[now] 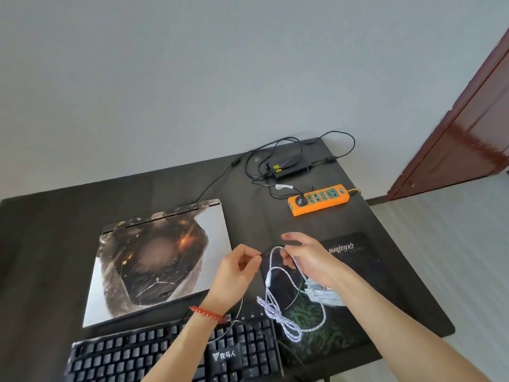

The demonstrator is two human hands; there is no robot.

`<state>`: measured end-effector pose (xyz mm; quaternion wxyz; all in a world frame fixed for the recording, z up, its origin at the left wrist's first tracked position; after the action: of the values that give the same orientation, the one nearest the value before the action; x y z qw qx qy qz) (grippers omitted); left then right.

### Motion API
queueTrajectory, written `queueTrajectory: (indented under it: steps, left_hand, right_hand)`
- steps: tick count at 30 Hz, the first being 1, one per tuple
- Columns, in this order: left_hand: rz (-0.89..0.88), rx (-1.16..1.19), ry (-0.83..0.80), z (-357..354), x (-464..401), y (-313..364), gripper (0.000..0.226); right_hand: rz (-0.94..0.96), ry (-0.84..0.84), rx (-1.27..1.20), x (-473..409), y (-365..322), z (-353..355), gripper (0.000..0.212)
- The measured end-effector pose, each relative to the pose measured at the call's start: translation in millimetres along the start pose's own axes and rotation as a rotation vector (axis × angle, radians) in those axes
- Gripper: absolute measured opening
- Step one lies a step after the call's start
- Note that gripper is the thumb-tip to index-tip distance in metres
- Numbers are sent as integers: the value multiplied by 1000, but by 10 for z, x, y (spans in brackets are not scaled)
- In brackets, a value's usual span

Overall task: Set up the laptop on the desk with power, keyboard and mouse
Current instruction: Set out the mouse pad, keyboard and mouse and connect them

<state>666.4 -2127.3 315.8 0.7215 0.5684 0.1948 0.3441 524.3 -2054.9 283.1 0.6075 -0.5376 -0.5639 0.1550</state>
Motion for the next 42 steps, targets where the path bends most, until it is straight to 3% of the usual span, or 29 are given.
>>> queueTrajectory:
  steps: [4,7,9,12,15,17,18,20,22,24,26,28,29,31,34,36,39,42]
  left_hand:
    - [-35,11,-123,-26,55,18,25]
    - [-11,-77,-298,-129,104,-32,25]
    - [-8,-298,-338,-136,76,-111,17]
    - [56,-777,-393,-34,-51,-367,19]
    - [187,-1010,-492,17,-137,-600,30]
    - [171,-858,-411,-52,-253,-524,30]
    - [184,-686,-331,-102,-346,-428,30]
    - [387,-198,-235,-222,-424,-302,25]
    - [627,252,-245,-422,-457,-236,32]
    - [760,499,-280,-584,-474,-226,40]
    - [828,701,-203,-648,-499,-237,37]
    - [813,817,-26,-613,-562,-275,27]
    - [757,780,53,-553,-595,-307,26]
    - [565,451,131,-357,-636,-342,28]
    - [193,-8,62,-187,-572,-271,13]
    - [45,-194,-12,-145,-472,-255,11]
    - [-70,-476,-105,-126,-342,-313,14]
    - [-22,-480,-68,-32,-269,-445,14]
  right_hand:
    - [-140,-121,-157,-62,-60,-5,30]
    - [-57,25,-229,-140,-333,65,22]
    - [101,136,-438,-165,-674,199,26]
    - [323,138,-835,-127,-1122,488,31]
    - [315,171,-870,-98,-1167,652,27]
    - [256,261,-602,-77,-1032,665,26]
    - [244,292,-436,-70,-977,659,25]
    - [257,292,-100,-4,-816,573,21]
    - [280,221,292,70,-624,436,21]
    - [226,75,650,136,-342,262,22]
    - [156,-41,846,185,-79,170,22]
    - [82,-72,898,202,96,172,21]
    - [66,-72,905,195,144,191,21]
    - [56,-36,828,136,168,216,20]
    - [-45,118,354,5,103,298,19]
    - [-90,104,132,-109,42,222,22]
    - [-93,10,-53,-284,-77,-65,26]
    - [-47,54,-10,-454,-168,-337,20]
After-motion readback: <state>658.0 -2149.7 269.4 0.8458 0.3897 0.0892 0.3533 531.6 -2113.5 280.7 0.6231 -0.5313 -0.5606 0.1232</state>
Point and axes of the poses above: each hand's wrist, its own x-axis away from the middle knuckle, its own z-axis out of the back of the hand, y = z × x, the point moved 6 cm from there along -x, towards the middle knuckle
